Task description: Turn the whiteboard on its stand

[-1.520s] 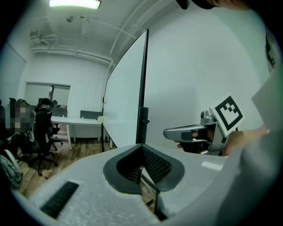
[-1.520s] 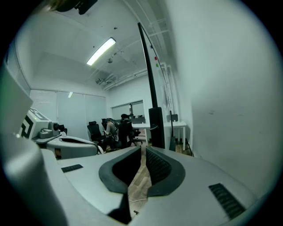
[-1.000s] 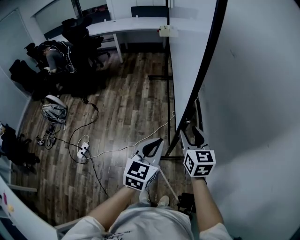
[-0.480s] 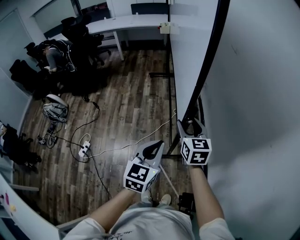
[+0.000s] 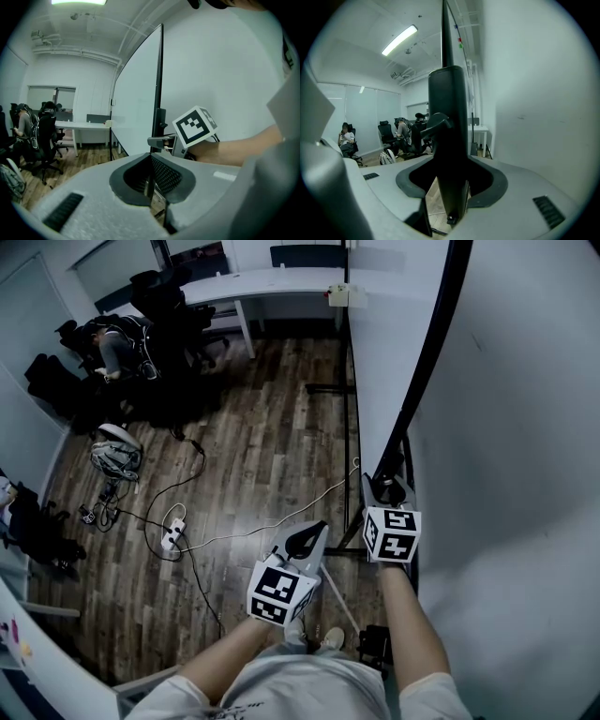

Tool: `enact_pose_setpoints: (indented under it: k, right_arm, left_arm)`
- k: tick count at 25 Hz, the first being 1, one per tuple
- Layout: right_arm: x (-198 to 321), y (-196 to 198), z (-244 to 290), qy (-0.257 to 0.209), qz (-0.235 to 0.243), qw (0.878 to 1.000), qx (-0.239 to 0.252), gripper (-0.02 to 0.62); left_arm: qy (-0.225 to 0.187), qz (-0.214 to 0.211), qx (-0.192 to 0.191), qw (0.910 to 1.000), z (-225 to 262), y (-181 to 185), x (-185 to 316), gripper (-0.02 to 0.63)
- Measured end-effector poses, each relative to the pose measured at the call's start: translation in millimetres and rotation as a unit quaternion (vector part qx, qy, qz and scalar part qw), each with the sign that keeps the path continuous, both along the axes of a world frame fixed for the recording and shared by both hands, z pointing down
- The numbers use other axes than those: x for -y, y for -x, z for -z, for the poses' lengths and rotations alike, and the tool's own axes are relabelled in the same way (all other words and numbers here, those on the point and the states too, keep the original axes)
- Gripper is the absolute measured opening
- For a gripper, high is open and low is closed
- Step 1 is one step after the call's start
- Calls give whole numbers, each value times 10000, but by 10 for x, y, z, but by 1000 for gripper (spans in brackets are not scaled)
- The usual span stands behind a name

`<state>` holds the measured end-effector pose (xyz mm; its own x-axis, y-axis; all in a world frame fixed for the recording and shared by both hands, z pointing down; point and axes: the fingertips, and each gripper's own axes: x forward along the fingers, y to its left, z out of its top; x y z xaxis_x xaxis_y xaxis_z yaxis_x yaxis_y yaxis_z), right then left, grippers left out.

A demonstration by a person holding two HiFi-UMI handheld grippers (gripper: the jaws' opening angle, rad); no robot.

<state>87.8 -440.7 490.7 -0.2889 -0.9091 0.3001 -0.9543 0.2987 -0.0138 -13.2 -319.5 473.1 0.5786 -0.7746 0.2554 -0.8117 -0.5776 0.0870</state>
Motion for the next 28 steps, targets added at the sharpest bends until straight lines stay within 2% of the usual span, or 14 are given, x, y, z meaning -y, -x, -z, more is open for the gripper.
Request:
enact_pose_setpoints:
  k: [17,28]
  right_arm:
    - [-95,25,21,3,-31,10000,-90,190]
    - [-686,218,47,-61,140,9998,-110,189]
  left_arm:
    - [-36,63,-22,10000,87,87,-227,11]
    - [-56,114,-73,9999,143,145,-512,11]
